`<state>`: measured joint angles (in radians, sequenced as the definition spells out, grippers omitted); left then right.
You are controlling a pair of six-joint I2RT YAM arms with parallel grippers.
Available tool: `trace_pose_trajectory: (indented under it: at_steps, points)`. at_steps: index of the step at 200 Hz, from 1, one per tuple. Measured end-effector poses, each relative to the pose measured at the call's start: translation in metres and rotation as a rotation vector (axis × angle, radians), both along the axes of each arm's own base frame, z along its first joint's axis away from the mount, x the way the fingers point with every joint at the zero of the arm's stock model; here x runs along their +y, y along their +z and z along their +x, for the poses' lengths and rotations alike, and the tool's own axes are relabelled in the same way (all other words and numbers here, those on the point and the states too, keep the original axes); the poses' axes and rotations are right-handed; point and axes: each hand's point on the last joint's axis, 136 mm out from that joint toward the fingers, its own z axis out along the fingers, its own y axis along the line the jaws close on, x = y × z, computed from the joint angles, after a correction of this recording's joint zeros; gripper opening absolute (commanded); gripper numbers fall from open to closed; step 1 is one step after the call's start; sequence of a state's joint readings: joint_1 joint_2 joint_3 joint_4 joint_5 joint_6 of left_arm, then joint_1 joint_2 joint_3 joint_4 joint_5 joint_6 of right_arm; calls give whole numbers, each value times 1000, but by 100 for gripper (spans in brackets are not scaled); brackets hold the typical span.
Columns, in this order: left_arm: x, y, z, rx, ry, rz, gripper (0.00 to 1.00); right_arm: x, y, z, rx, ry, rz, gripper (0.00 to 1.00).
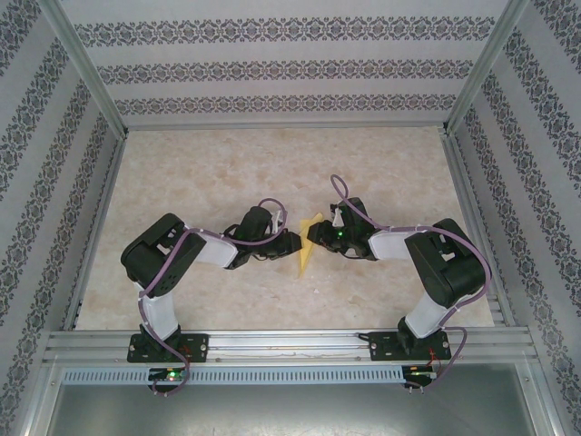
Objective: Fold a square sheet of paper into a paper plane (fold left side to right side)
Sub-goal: Fold the wing for the fifth time at the center of the table.
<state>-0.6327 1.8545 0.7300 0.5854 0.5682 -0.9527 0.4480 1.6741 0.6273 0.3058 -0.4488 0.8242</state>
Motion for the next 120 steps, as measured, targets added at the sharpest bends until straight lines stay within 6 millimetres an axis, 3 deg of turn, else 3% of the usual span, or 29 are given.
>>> trace_pose_trajectory:
  at_steps: [120]
  points:
    - [-1, -14, 3, 12, -15, 25, 8, 0, -1, 0, -4, 13, -11, 36]
